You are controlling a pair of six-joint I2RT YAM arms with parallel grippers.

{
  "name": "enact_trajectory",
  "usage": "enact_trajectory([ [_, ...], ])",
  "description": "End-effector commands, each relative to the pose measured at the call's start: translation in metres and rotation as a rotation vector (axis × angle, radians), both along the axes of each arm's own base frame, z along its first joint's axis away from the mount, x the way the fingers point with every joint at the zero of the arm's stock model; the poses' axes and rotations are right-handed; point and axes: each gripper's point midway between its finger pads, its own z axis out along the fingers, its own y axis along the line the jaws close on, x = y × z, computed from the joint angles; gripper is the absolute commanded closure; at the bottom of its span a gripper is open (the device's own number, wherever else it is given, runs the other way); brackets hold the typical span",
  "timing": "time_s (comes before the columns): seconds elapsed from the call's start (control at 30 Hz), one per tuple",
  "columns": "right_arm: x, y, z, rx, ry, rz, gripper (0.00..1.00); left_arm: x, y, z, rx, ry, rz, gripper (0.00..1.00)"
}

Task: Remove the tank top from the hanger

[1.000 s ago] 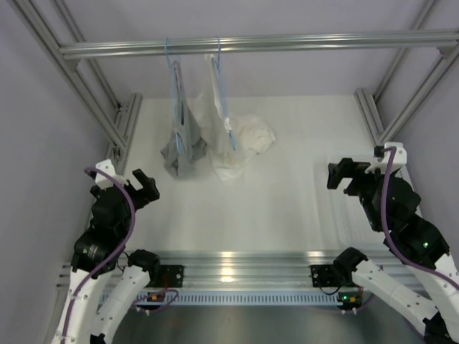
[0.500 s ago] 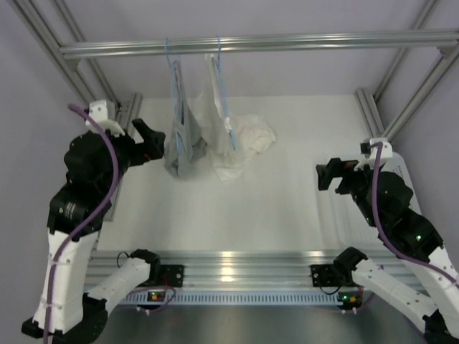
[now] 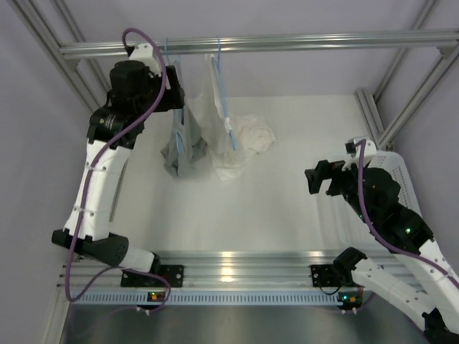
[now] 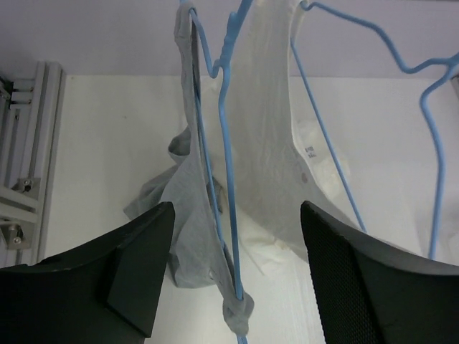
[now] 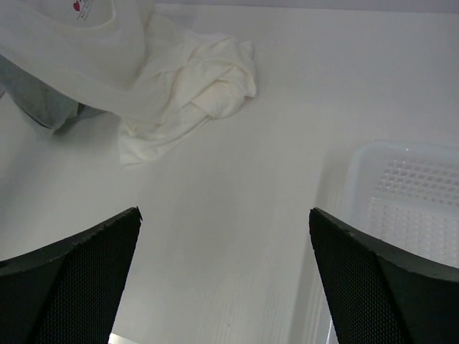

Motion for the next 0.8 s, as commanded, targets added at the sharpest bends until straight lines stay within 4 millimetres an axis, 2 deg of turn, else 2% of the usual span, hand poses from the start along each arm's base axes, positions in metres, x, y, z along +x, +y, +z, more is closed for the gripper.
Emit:
enact_trajectory([
  [0.0,-0.003,0.014,0.013,0.067,-0.043,0.063,0.01,0.008,-0.004,0.014,0.033,-0.05,-0.017,0.25],
  [0.07,-0.004,0.015,0.014,0.071,-0.042,0.071,0.01,0.017,0.002,0.009,0.063,-0.047,0.029,0.32],
  [0.1,-0.005,0.015,0.014,0.073,-0.043,0.074,0.0,0.02,0.003,0.009,0.078,-0.054,0.036,0.45],
  [0.17,-0.006,0.017,0.013,0.076,-0.041,0.086,0.01,0.027,0.005,0.011,0.087,-0.065,0.066,0.51],
  [0.2,-0.006,0.018,0.013,0.079,-0.041,0.087,0.01,0.028,0.005,0.012,0.095,-0.071,0.072,0.64],
  [0.4,-0.008,0.022,0.011,0.09,-0.036,0.111,0.01,0.035,0.003,0.005,0.144,-0.064,0.112,0.99],
  [0.77,-0.011,0.02,0.01,0.093,-0.041,0.115,0.01,0.048,-0.003,-0.017,0.196,-0.02,0.132,1.0],
])
